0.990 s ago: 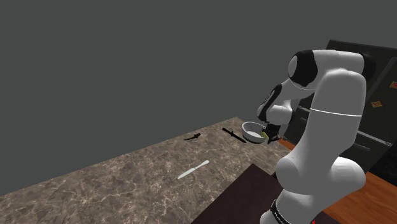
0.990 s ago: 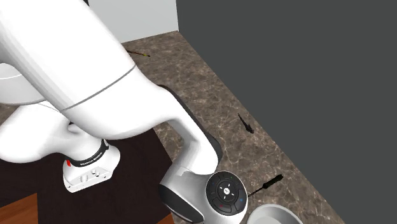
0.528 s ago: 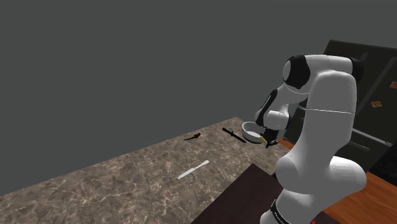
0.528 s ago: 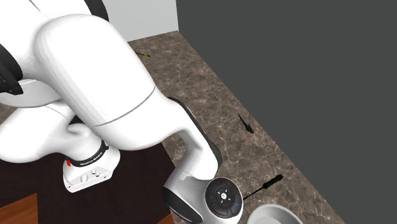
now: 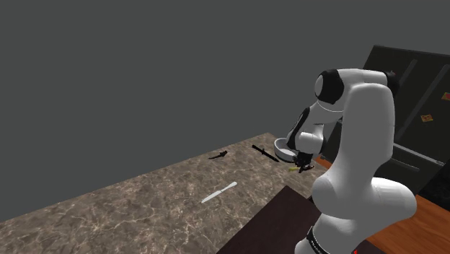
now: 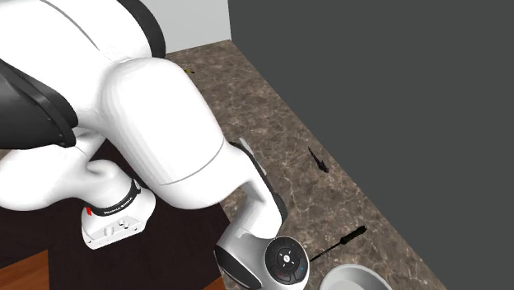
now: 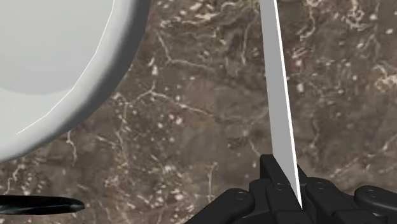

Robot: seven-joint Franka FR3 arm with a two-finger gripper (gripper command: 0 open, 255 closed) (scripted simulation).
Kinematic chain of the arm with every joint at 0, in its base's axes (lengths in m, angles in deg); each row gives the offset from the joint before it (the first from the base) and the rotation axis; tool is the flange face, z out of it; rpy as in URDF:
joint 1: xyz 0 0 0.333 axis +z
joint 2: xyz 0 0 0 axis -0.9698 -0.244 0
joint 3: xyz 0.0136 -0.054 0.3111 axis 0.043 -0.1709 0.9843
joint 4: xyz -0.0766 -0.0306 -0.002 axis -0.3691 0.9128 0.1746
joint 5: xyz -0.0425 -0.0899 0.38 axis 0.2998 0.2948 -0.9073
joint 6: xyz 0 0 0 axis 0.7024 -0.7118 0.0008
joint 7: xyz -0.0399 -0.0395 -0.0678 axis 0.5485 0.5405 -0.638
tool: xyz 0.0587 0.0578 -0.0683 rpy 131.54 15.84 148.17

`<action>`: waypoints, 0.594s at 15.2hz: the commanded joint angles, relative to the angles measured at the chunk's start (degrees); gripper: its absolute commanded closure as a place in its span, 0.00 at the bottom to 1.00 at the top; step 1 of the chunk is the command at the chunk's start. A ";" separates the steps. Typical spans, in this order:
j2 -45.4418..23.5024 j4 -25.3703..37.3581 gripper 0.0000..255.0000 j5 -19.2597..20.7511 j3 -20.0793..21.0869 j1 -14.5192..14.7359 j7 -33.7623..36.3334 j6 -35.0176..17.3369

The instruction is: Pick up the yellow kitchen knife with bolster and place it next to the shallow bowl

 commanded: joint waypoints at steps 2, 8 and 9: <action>-2.62 0.87 1.00 -0.83 1.24 -1.08 -0.53 -1.82; -3.47 1.17 1.00 -1.04 1.63 -1.41 -0.65 -2.38; -3.47 1.17 1.00 -1.04 1.63 -1.41 -0.65 -2.38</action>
